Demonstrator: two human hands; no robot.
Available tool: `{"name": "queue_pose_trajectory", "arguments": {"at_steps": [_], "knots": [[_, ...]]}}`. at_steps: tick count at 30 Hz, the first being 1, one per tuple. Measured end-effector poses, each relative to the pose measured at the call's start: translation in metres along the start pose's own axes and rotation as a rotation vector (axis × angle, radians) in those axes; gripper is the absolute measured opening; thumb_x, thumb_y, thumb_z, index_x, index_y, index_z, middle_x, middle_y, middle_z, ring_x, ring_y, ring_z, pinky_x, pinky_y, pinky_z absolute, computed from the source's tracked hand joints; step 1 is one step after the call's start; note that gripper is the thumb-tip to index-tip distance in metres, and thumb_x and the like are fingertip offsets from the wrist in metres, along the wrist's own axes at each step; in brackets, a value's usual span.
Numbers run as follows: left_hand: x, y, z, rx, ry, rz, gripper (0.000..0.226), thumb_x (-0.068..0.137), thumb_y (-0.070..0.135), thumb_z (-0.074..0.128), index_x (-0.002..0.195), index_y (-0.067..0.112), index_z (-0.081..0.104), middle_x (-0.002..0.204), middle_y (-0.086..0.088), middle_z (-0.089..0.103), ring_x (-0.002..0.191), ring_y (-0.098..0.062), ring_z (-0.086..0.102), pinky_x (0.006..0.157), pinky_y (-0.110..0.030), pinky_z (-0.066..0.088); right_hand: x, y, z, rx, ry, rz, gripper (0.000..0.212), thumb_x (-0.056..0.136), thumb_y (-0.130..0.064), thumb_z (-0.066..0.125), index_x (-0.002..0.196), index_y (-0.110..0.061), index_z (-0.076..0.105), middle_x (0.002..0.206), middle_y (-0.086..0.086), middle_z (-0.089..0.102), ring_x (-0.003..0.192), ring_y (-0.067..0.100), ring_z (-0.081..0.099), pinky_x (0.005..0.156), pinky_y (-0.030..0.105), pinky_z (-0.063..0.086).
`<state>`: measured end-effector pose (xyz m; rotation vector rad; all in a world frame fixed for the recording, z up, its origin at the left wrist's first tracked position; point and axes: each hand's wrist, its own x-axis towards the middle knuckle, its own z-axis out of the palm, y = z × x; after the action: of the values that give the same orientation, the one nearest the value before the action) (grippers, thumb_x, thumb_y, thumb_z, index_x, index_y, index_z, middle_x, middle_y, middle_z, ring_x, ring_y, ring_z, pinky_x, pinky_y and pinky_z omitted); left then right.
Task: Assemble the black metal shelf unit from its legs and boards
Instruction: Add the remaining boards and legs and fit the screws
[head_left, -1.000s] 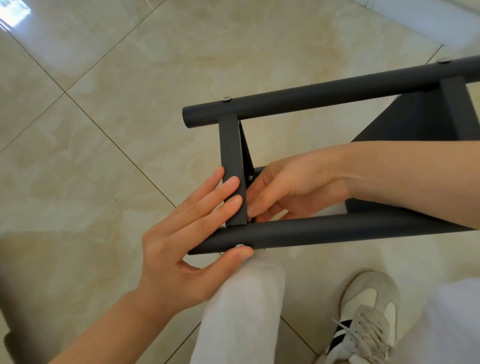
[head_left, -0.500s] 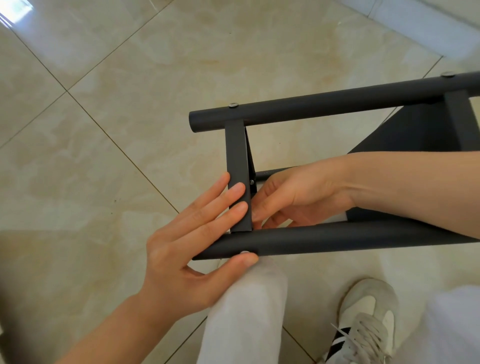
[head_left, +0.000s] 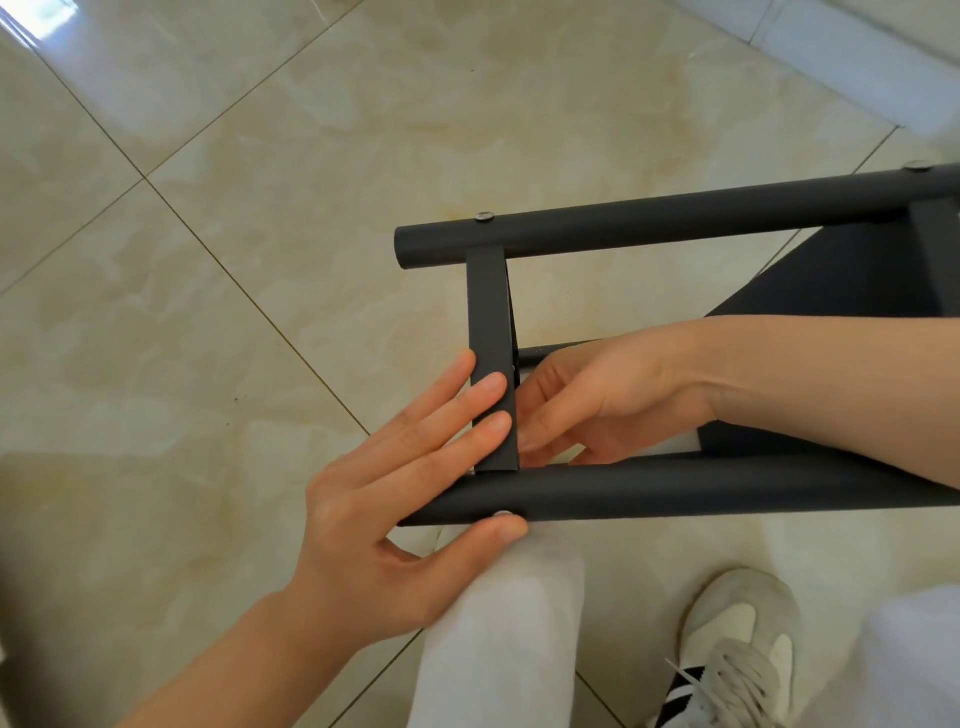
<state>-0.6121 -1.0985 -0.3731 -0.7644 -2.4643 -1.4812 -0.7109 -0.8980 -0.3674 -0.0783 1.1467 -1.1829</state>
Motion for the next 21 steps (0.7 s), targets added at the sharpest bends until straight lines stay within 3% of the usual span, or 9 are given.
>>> {"name": "queue_pose_trajectory", "arguments": {"at_steps": [4, 6, 9, 16, 19, 21], "knots": [[0.0, -0.001, 0.001, -0.007, 0.007, 0.011, 0.048, 0.094, 0.031, 0.067, 0.123, -0.006, 0.054, 0.134, -0.018, 0.056, 0.137, -0.034, 0.05, 0.11, -0.042, 0.045, -0.001, 0.001, 0.001, -0.017, 0.031, 0.011, 0.02, 0.089, -0.021, 0.063, 0.102, -0.009, 0.072, 0.108, 0.007, 0.068, 0.102, 0.019, 0.063, 0.1, 0.043, 0.048], [0.0, -0.002, 0.001, -0.014, 0.013, 0.013, 0.049, 0.094, 0.03, 0.067, 0.122, -0.008, 0.054, 0.133, -0.018, 0.056, 0.137, -0.034, 0.05, 0.11, -0.042, 0.045, -0.002, 0.0, 0.002, -0.021, 0.035, 0.027, 0.016, 0.093, -0.019, 0.061, 0.097, -0.011, 0.075, 0.105, 0.007, 0.071, 0.098, 0.017, 0.065, 0.097, 0.04, 0.05], [0.0, -0.004, 0.002, -0.021, 0.013, 0.014, 0.049, 0.094, 0.03, 0.067, 0.121, -0.01, 0.055, 0.134, -0.019, 0.056, 0.137, -0.034, 0.05, 0.111, -0.042, 0.045, -0.004, -0.007, 0.001, -0.021, 0.051, 0.083, 0.017, 0.09, -0.017, 0.063, 0.084, -0.015, 0.078, 0.095, 0.005, 0.073, 0.089, 0.016, 0.068, 0.094, 0.037, 0.051], [0.0, -0.003, 0.002, -0.034, 0.005, 0.003, 0.048, 0.095, 0.03, 0.066, 0.124, -0.007, 0.053, 0.135, -0.018, 0.055, 0.138, -0.034, 0.049, 0.112, -0.042, 0.043, 0.001, -0.008, 0.008, 0.003, 0.119, 0.184, 0.017, 0.094, -0.019, 0.057, 0.091, -0.011, 0.071, 0.089, 0.004, 0.074, 0.083, 0.016, 0.069, 0.081, 0.031, 0.055], [0.0, -0.002, 0.002, -0.038, 0.003, -0.006, 0.049, 0.095, 0.029, 0.066, 0.124, -0.007, 0.052, 0.136, -0.018, 0.055, 0.138, -0.034, 0.048, 0.112, -0.041, 0.043, 0.0, -0.01, 0.01, 0.036, 0.098, 0.172, 0.015, 0.096, -0.015, 0.054, 0.092, -0.008, 0.067, 0.086, 0.006, 0.069, 0.083, 0.019, 0.065, 0.09, 0.036, 0.052], [0.0, -0.002, 0.002, -0.041, 0.003, -0.009, 0.049, 0.095, 0.029, 0.066, 0.124, -0.009, 0.052, 0.135, -0.018, 0.054, 0.138, -0.035, 0.048, 0.112, -0.041, 0.043, 0.002, -0.008, 0.011, 0.078, 0.078, 0.138, 0.015, 0.098, -0.012, 0.051, 0.104, -0.005, 0.062, 0.095, 0.011, 0.066, 0.09, 0.022, 0.061, 0.098, 0.039, 0.048]]}}
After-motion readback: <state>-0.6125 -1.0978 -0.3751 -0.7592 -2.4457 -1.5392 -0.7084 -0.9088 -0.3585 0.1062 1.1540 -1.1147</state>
